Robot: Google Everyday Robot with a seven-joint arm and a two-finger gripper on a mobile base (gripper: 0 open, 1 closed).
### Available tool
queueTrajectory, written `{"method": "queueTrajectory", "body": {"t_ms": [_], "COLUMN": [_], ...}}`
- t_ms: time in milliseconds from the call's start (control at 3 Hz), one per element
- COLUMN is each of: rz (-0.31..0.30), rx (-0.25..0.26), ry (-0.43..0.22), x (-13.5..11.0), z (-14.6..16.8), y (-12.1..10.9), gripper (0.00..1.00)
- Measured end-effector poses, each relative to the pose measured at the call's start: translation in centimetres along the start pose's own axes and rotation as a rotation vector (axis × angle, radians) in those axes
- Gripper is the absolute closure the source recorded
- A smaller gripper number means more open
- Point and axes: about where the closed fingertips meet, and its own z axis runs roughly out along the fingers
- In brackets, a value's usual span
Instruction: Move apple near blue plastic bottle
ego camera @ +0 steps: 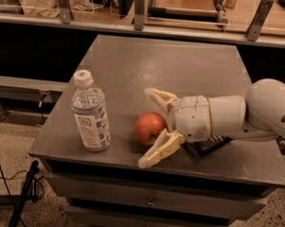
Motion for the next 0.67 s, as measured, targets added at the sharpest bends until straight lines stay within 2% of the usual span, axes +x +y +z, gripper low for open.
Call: {"method": "queueTrajectory", "body": {"t_ms": [333, 667], "rz": [0.017, 0.017], "rx": [0.042, 0.042], "ry": [-0.034, -0.034], "x": [0.04, 0.04], "z": [-1.34, -1.34], "y": [-0.12, -0.12], "gripper": [0.0, 0.0]}}
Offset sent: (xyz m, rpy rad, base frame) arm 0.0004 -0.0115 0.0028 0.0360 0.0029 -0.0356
